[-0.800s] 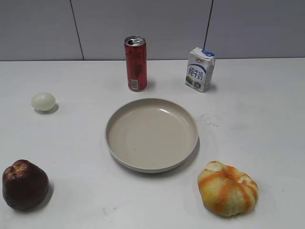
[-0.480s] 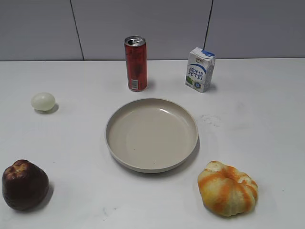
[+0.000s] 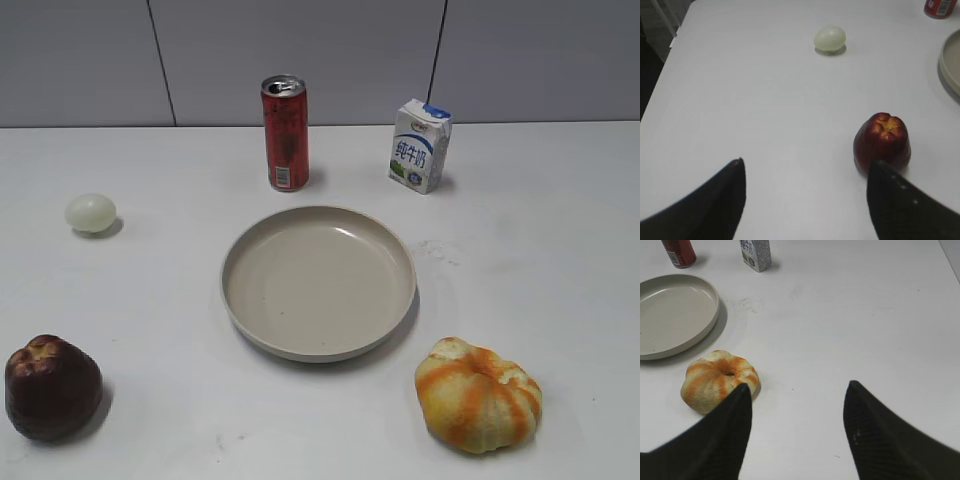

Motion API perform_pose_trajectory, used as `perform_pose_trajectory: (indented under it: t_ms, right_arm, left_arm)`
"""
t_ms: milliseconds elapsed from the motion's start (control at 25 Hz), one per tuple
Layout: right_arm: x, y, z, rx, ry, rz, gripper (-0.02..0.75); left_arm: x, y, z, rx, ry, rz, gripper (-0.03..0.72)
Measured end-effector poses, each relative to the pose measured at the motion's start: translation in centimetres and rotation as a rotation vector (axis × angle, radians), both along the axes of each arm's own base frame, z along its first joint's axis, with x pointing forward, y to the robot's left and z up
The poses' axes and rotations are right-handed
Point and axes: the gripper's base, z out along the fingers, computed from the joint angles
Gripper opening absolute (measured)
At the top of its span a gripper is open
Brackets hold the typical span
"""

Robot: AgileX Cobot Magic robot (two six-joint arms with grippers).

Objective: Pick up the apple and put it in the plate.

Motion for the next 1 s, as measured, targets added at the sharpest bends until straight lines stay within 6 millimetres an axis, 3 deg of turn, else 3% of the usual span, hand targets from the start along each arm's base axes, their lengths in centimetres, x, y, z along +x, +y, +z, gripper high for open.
perform_pose_trajectory:
  t_ms: [320,640,1000]
  right_arm:
    - [0.0,0.0,0.0,0.000,0.000,0.000,0.442]
    - [0.0,0.0,0.0,0.000,0.000,0.000,0.442]
    - [0.0,0.0,0.0,0.000,0.000,0.000,0.442]
  left_arm:
    - [5.1,-1.2,1.3,-0.002,0.149,-0.144,0.572]
    - [8.9,-3.9,0.5,0.066,0.315,-0.394,0.572]
    - [15.4,-7.6,-1.5,0.120,0.573,-0.479,0.572]
